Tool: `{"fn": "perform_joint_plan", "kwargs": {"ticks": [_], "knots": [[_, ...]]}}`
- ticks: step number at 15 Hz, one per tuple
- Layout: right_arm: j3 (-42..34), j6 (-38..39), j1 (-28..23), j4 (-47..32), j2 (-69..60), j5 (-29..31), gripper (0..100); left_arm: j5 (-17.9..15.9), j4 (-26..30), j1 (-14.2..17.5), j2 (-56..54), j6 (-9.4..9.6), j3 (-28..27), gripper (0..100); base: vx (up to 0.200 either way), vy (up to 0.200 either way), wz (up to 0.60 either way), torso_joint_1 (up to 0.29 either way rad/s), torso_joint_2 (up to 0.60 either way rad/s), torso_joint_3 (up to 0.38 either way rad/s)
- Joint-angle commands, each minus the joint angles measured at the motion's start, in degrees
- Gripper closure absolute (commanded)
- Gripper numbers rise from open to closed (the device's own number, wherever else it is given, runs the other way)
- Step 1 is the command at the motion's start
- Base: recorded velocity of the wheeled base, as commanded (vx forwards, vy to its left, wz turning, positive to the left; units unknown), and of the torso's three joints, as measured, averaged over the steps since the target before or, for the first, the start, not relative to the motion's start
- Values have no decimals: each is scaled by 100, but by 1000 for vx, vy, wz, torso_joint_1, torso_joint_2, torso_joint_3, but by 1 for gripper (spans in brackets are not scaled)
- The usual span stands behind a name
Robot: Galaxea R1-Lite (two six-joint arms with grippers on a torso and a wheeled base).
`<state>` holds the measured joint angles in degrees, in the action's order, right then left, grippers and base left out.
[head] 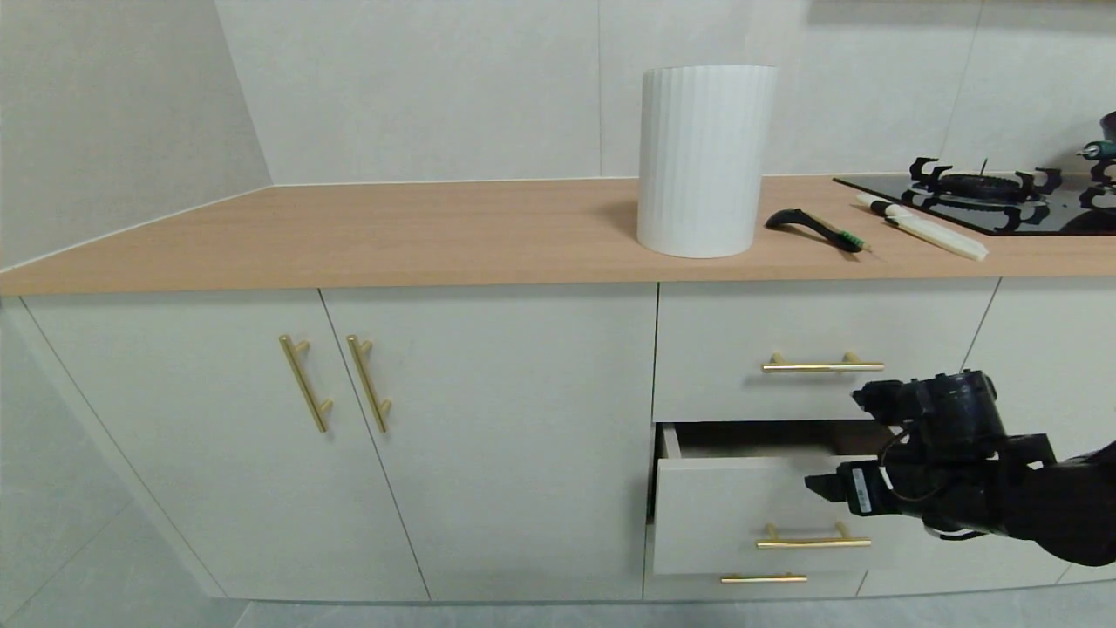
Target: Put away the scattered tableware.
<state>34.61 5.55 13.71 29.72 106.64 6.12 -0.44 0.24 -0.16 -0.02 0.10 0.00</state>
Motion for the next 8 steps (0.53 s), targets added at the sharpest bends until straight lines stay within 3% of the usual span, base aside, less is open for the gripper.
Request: {"fn": "perform_joint_plan", "kwargs": {"ticks": [1,8], "knots": [[90,236,263,130,-715,-32,0,0,2,-2,2,-1,0,0,0,0,0,0,0,0],[55,236,255,2090,1122,513,0,0,2,-2,2,-1,0,0,0,0,0,0,0,0]]}}
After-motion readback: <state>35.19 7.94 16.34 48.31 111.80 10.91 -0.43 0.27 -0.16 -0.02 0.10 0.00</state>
